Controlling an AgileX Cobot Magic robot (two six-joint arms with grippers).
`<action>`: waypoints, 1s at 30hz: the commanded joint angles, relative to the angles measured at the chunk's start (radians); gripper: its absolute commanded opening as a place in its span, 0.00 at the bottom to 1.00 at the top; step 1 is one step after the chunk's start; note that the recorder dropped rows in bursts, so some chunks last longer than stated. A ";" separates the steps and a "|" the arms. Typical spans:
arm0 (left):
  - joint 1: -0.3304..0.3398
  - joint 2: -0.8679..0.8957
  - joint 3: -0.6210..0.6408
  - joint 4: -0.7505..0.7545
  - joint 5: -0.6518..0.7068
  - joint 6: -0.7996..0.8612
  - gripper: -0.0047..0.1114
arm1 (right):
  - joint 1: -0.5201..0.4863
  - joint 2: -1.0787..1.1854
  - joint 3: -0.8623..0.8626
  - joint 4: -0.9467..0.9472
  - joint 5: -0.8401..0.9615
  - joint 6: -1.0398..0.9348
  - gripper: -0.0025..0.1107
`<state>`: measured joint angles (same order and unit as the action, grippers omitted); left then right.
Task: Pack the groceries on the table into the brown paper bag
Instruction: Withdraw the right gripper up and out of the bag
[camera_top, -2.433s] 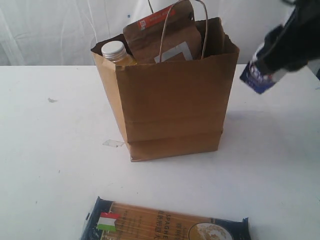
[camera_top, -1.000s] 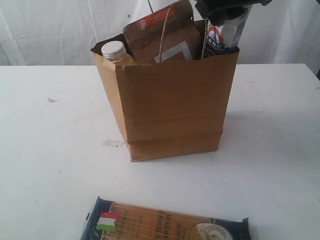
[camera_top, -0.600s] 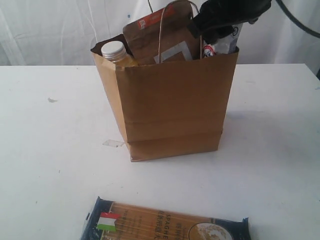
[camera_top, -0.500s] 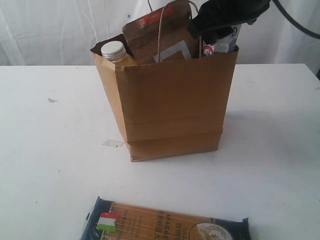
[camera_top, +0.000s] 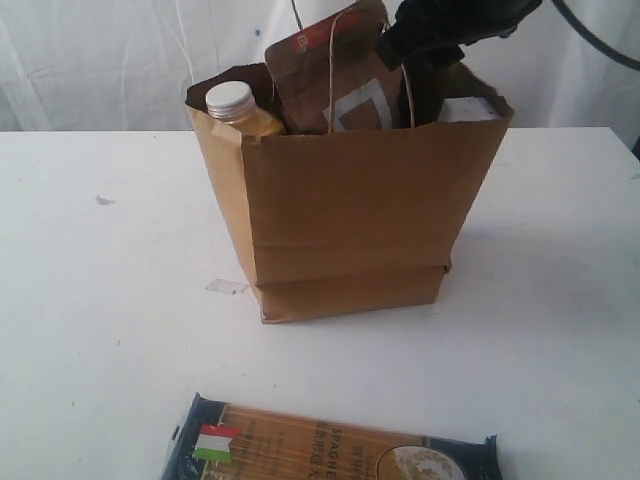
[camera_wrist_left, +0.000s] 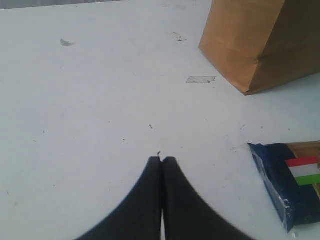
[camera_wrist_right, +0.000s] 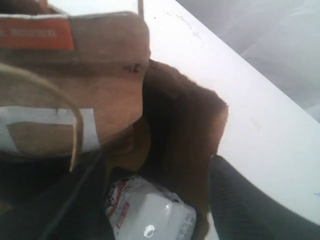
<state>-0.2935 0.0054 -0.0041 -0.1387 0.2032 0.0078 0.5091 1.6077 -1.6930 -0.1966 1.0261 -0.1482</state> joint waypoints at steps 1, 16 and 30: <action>0.004 -0.005 0.004 -0.006 -0.001 -0.008 0.04 | 0.001 -0.010 -0.009 -0.009 -0.011 -0.004 0.52; 0.004 -0.005 0.004 -0.004 -0.001 -0.008 0.04 | 0.001 -0.085 -0.029 -0.011 0.000 -0.004 0.52; 0.004 -0.005 0.004 -0.004 -0.001 -0.008 0.04 | 0.001 -0.292 -0.029 -0.024 0.195 -0.004 0.52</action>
<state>-0.2935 0.0054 -0.0041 -0.1387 0.2032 0.0078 0.5091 1.3487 -1.7128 -0.2185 1.1555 -0.1482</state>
